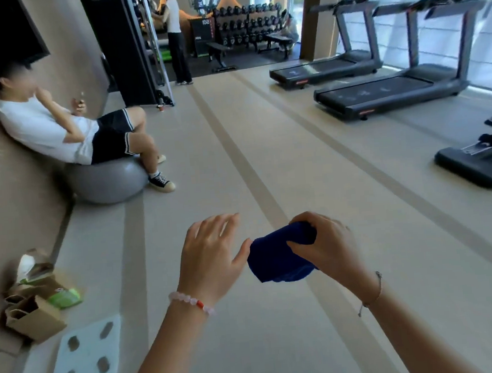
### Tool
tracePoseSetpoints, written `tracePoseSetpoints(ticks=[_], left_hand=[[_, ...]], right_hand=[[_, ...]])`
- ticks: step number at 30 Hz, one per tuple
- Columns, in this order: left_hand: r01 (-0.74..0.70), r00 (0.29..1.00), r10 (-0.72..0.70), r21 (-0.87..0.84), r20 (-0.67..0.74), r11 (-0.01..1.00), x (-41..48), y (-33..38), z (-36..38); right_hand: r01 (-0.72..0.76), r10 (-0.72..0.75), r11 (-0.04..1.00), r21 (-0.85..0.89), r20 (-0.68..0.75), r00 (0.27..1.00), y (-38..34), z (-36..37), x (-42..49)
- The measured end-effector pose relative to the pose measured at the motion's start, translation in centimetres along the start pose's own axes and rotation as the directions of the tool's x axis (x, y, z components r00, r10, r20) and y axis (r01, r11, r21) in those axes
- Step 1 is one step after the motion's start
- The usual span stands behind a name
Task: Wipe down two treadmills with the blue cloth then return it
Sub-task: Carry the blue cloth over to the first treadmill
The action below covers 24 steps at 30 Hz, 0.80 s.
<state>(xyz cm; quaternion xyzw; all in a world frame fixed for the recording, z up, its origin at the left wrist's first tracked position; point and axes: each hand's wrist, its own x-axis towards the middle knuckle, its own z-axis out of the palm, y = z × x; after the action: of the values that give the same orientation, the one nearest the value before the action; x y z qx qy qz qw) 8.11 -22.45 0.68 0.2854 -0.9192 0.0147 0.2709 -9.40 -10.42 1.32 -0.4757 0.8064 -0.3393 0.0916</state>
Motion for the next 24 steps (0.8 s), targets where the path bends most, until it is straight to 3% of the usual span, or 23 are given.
tracePoseSetpoints(ticks=[12, 24], left_hand=[[-0.17, 0.981, 0.179, -0.121, 0.07, 0.978, 11.6, 1.9, 9.1], [-0.412, 0.907, 0.42, -0.242, -0.02, 0.879, 30.8, 2.2, 19.0]], right_hand=[[-0.221, 0.219, 0.975, -0.003, -0.147, 0.965, 7.1, -3.0, 5.9], [-0.375, 0.338, 0.926, -0.04, -0.349, 0.874, 12.6, -6.0, 20.8]])
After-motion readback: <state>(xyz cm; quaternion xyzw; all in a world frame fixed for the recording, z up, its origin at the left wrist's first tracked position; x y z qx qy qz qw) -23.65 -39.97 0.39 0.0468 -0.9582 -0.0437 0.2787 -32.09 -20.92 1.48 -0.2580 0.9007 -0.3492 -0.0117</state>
